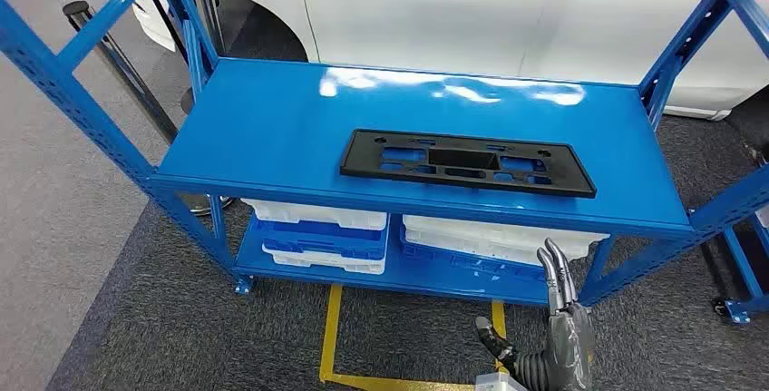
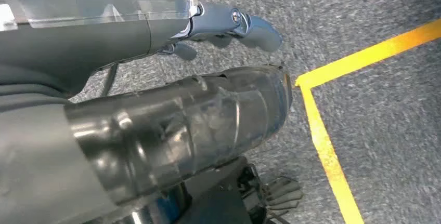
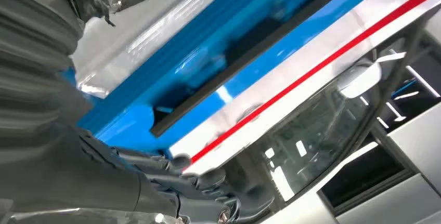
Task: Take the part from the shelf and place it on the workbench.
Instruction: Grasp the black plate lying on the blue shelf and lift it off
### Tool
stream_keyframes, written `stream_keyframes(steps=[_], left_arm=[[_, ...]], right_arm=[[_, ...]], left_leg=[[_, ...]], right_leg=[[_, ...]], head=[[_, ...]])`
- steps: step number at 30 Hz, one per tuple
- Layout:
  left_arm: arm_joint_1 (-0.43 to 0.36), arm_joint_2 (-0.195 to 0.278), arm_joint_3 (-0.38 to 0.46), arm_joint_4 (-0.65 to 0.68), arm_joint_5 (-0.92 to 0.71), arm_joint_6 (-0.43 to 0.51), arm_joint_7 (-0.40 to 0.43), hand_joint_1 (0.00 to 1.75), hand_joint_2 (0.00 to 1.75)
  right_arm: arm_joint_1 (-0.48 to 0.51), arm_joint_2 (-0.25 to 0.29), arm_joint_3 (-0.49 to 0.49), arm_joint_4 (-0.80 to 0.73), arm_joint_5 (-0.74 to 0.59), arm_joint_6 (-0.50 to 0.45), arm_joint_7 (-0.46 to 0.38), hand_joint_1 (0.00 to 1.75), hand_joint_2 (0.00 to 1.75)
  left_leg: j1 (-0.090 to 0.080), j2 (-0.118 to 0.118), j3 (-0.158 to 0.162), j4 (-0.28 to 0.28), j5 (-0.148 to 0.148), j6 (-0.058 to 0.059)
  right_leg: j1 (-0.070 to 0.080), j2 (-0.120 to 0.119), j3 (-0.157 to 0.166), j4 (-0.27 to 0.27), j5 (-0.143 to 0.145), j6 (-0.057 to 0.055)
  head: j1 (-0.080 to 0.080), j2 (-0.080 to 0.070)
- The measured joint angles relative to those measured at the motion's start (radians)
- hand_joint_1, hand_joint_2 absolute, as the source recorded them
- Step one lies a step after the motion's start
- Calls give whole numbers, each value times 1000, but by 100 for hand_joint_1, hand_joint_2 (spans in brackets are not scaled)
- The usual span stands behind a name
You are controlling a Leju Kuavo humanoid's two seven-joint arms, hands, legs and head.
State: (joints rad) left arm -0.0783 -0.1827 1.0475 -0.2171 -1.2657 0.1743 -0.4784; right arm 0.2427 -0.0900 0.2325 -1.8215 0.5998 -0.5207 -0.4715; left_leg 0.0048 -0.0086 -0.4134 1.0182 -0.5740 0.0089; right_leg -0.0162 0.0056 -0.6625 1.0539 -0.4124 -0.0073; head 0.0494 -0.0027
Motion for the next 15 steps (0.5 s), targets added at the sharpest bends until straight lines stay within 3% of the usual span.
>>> stream_keyframes(steps=[2, 3, 5, 6, 7, 8, 10, 11, 12, 15], left_arm=[[0, 0, 0, 0, 0, 4, 0, 0, 0], [-1, 0, 0, 0, 0, 8, 1, 0, 0], [-1, 0, 0, 0, -1, 17, 3, 0, 0], [0, 0, 0, 0, -2, 21, 4, 0, 0], [1, 0, 0, 0, -3, 25, 5, 0, 0], [2, 0, 0, 0, -3, 28, 5, 0, 0], [2, 0, 0, 0, -4, 36, 6, 0, 0], [1, 0, 0, 0, -4, 40, 6, 0, 0], [1, 0, 0, 0, -5, 45, 6, 0, 0], [0, 0, 0, 0, -6, 58, 6, 0, 0]], right_arm=[[0, 0, 0, 0, 3, 0, 1, 0, 175], [0, 0, 0, 0, 5, 0, 2, 0, 175], [0, 0, 0, 0, 8, 0, 3, 0, 175], [0, 0, 0, 0, 8, 0, 4, 0, 175], [1, 0, 0, 0, 9, 0, 6, 0, 175], [1, 0, 0, 0, 9, 0, 7, 0, 175], [1, 0, 0, 0, 10, 0, 9, 0, 175], [1, 0, 0, 0, 11, 0, 10, 0, 175], [1, -1, 0, 1, 11, 1, 11, 0, 175], [3, -2, 0, 1, 14, 1, 14, 0, 175]], left_leg=[[1, 1, -34, 61, 1, -2], [2, 2, -71, 120, -9, -5], [2, 2, -152, 224, -65, -7], [3, 2, -183, 248, -93, -8], [2, 2, -202, 246, -101, -7], [2, 2, -208, 216, -80, -3], [-1, 2, -192, 104, 29, 8], [-5, 1, -185, 58, 64, 14], [-8, 0, -179, 29, 88, 19], [-9, -2, -171, 14, 110, 29]], right_leg=[[0, -1, 15, -10, -6, -6], [-1, -2, 30, -18, -12, -11], [2, -2, 52, -24, -28, -17], [4, -1, 63, -25, -36, -19], [6, 1, 75, -25, -45, -19], [8, 2, 87, -25, -54, -19], [12, 4, 113, -24, -71, -18], [14, 6, 122, -23, -79, -15], [16, 7, 127, -22, -85, -11], [18, 9, 132, -19, -99, 4]], head=[[-1, 0], [-2, 0], [-2, 0], [-2, 0], [-2, 0], [-2, 0], [-2, 0], [-2, 0], [-3, 0], [-5, 0]])
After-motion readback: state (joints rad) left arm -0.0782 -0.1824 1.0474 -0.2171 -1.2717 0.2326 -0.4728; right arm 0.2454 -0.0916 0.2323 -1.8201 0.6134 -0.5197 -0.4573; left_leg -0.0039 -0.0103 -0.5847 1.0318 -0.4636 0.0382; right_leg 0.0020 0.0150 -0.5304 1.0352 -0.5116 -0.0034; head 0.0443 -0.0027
